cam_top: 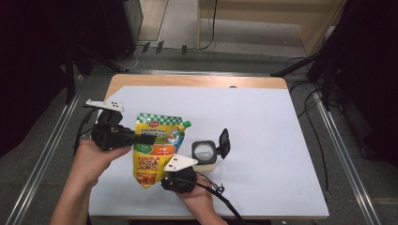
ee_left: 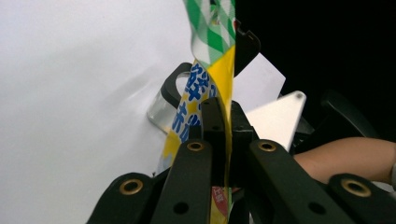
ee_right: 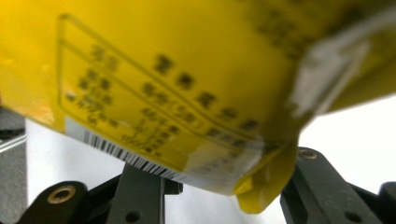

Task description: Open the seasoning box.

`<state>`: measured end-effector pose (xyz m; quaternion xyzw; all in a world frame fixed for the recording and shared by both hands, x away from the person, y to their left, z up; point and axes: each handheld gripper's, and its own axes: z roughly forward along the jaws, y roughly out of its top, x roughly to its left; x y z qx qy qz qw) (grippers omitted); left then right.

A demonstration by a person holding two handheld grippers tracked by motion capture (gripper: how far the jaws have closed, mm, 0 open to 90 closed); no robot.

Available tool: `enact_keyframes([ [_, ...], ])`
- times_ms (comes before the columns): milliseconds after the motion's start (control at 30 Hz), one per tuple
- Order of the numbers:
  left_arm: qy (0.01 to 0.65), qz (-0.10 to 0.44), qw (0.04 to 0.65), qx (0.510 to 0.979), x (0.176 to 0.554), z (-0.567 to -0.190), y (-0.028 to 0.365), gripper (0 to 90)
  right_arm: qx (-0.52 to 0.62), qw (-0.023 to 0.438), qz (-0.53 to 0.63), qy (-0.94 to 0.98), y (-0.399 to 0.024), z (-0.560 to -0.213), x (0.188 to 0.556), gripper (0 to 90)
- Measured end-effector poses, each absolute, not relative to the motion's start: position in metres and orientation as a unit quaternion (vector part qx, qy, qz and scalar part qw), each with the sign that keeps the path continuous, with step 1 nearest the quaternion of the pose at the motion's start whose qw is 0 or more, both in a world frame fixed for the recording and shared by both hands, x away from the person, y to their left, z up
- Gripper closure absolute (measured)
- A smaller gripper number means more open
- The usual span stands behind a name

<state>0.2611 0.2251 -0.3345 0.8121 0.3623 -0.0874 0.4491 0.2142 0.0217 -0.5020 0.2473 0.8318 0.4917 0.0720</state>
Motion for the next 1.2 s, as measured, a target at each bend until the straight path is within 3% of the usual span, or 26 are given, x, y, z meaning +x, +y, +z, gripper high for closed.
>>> enact_keyframes([
  [367,0.35,-0.085,0.447,0.819,0.26,-0.34,0.209,85.7,0.231,0.089,0.498,0.831,0.025,-0.491,0.191,61.4],
  [1200,0.336,-0.059,0.435,0.834,0.26,-0.358,0.181,78.9,0.232,0.0,0.529,0.816,0.025,-0.479,0.179,63.2],
])
